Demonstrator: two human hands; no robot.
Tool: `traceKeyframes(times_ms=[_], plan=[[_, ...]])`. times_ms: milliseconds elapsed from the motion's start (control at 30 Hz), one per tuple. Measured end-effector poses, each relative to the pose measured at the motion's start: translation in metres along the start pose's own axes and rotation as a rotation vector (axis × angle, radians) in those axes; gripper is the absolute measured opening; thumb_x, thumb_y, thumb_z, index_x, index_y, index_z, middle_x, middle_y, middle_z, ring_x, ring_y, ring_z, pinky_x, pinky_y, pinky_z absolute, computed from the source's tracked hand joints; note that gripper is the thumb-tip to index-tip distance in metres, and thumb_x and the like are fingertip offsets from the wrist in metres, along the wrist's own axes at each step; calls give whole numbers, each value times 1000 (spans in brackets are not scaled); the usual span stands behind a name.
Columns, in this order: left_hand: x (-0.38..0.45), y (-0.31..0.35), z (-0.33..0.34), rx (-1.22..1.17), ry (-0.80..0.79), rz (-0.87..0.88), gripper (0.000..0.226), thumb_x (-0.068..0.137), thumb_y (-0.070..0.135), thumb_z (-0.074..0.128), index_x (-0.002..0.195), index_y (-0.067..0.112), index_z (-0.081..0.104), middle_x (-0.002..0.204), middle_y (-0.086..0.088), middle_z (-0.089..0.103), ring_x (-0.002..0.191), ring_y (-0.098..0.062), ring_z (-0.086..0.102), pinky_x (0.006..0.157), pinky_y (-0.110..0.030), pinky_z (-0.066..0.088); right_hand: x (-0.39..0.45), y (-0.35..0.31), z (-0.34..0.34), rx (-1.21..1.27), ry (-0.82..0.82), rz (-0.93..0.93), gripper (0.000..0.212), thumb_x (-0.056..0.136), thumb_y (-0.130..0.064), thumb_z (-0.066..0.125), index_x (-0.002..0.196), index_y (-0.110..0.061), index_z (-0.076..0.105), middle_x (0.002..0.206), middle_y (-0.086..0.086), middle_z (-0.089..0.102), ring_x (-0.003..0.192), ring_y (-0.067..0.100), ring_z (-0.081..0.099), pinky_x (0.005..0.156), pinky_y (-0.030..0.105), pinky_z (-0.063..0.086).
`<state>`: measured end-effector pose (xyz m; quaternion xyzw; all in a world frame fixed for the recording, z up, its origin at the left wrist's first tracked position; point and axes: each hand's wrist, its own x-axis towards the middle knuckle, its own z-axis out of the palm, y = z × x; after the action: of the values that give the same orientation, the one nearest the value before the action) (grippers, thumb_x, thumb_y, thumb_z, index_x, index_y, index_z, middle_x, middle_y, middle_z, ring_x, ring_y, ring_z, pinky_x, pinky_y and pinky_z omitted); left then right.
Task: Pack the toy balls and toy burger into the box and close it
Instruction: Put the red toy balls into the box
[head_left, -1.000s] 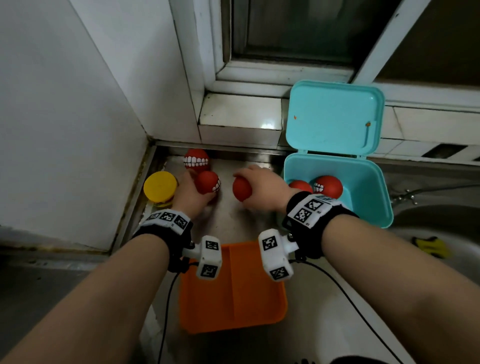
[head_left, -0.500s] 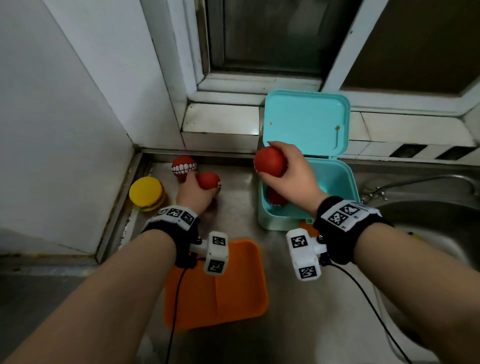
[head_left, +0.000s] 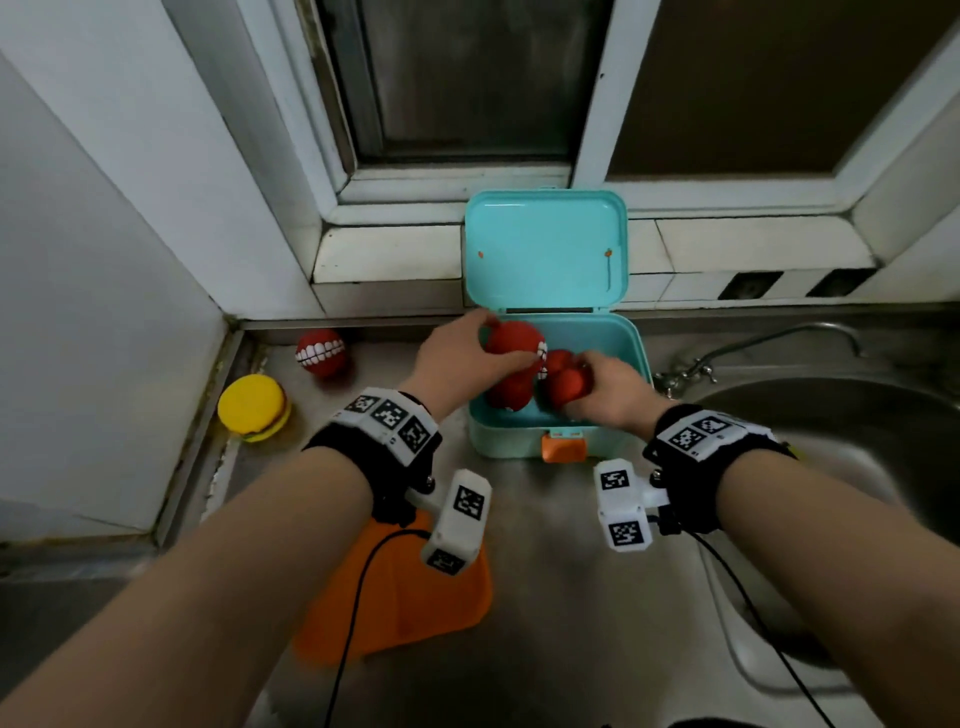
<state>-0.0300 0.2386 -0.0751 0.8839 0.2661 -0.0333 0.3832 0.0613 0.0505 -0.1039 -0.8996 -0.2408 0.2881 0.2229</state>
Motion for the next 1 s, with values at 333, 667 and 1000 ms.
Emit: traceKeyframes(times_ms=[333,667,1000], plan=[[-16,10,-4,527,-134,95,39,68,52,62,91,20,63,98,-6,57,98,-30,53,86,-41,46,-16,-12,-15,37,-24,-39,46,74,-18,75,117,-14,62,117,9,66,104,24,62,89,29,49],[-65,57,-2,247,90,391,32,79,19,66,111,20,63,113,-4,57,103,-21,55,87,-36,49,-74,6,-58,208,302,-105,52,77,-23,72,125,-15,54,118,8,62,99,20,59,84,27,45],[-73,160,11,73,160,321,45,80,27,70,121,14,60,121,-10,62,110,-26,57,93,-31,44,-143,34,-151,240,517,-127,52,80,-24,72,128,-13,54,121,11,62,110,23,59,91,28,44]])
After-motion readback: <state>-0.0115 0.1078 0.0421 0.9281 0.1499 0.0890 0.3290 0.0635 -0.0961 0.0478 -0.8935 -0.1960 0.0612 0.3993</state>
